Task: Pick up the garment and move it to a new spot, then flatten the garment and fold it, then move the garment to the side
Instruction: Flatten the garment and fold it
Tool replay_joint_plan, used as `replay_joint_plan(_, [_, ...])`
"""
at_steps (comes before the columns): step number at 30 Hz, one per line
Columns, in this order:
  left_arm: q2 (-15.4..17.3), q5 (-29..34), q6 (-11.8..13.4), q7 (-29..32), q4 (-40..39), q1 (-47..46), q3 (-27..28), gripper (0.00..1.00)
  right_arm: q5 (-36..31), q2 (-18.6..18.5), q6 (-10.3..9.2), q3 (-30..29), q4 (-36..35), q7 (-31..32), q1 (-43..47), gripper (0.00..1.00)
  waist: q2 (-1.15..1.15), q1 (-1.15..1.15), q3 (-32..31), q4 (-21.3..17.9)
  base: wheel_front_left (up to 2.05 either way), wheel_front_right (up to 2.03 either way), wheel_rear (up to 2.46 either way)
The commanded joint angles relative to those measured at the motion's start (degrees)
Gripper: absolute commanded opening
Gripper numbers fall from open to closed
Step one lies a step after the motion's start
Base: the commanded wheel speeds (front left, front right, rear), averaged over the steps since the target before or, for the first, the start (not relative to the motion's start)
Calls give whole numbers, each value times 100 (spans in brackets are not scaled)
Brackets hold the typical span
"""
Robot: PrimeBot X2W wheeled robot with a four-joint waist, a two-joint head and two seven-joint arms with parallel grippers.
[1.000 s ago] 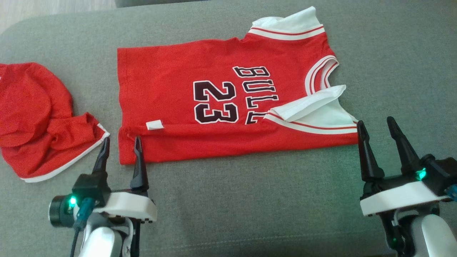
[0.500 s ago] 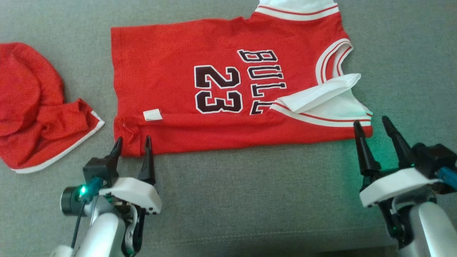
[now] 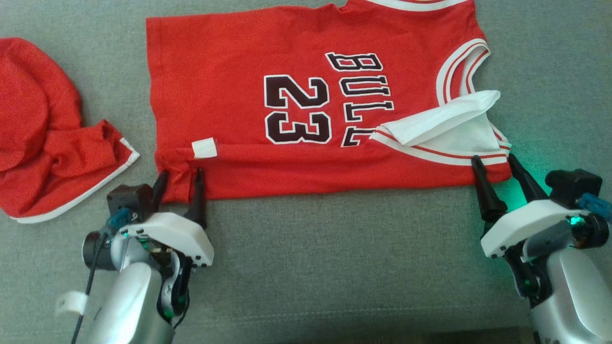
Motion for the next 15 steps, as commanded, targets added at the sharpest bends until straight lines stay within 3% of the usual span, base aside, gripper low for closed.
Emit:
replay_joint_plan(1, [82, -63, -1, 308, 137, 52, 130, 58, 83, -81, 21, 168, -53, 106, -77, 46, 0, 0, -11, 9, 0, 0, 0])
replay_joint_plan(2, [103, -70, -15, 389, 133, 59, 112, 38, 139, -82, 21, 192, -28, 120, -102, 0, 0, 0, -17, 10, 0, 0, 0])
replay_joint_plan(3, [116, -95, -33, 480, 126, 74, 100, 15, 183, -87, 21, 210, -7, 122, -118, 0, 0, 0, -28, 10, 0, 0, 0])
replay_joint_plan(4, [133, -112, -43, 542, 102, 91, 93, 0, 215, -96, 21, 228, 23, 143, -120, 0, 0, 0, -46, 9, 0, 0, 0])
replay_joint_plan(15, [454, -53, 87, 795, -719, 440, 110, 0, 403, -75, 21, 144, -388, 86, 305, 0, 0, 0, -267, -11, 0, 0, 0])
